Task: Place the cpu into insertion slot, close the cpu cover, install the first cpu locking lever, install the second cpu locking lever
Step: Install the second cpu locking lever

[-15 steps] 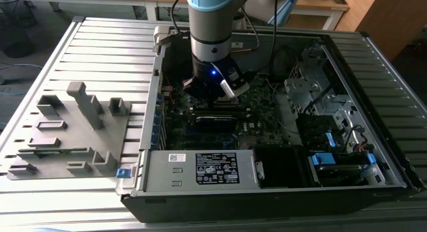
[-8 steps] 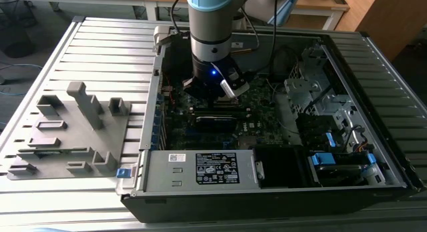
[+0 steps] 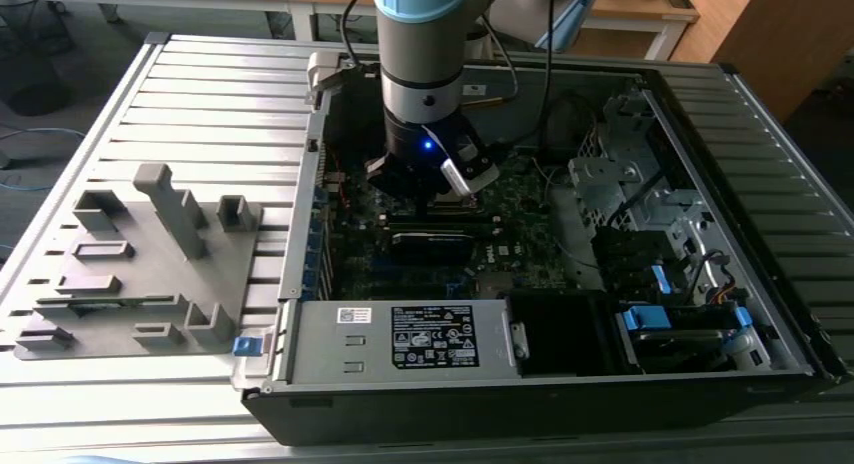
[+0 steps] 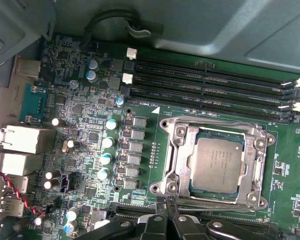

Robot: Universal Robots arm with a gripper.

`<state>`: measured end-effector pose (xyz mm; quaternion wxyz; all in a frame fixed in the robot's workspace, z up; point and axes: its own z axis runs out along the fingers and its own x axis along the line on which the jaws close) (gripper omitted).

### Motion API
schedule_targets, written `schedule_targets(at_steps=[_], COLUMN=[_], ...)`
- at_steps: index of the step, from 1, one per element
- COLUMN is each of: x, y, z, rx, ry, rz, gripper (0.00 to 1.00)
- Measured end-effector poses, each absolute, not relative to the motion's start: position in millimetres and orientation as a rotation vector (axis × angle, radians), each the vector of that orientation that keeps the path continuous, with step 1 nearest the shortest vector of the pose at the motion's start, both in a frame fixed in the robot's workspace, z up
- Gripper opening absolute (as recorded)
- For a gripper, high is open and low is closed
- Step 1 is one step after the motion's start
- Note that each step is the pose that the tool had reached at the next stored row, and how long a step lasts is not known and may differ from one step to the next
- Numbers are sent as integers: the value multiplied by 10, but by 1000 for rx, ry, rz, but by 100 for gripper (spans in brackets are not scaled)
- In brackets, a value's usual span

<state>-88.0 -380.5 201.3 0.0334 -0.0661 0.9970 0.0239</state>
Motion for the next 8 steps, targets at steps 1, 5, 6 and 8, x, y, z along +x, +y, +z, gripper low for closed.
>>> schedule_targets(at_steps=[1, 5, 6, 8], x=[-880, -880, -880, -880], y=[-3805, -3805, -3805, -3805], z=[2013, 2013, 2013, 2013], rx=[-204, -207, -208, -210], ry=[3067, 3067, 3067, 3067], rz=[74, 74, 74, 74], gripper=[11, 11, 11, 11])
